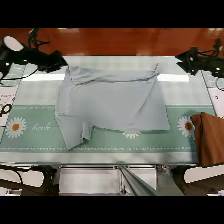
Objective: Fold the shirts.
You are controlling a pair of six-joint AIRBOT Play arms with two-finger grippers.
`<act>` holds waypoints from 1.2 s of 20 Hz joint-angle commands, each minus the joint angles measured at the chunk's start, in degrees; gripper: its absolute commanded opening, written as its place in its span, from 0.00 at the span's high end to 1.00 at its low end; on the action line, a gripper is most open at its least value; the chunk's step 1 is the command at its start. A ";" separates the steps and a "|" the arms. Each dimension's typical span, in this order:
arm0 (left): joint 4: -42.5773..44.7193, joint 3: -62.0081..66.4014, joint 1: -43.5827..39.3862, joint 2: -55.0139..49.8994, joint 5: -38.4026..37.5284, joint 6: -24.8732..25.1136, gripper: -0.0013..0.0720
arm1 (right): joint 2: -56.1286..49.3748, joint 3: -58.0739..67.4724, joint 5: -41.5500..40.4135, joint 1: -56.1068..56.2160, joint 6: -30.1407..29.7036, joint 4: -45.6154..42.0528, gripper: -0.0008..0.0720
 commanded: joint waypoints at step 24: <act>-18.05 -50.25 20.20 12.72 2.69 11.74 0.29 | 32.89 -42.29 10.91 -14.99 -7.37 -14.16 0.43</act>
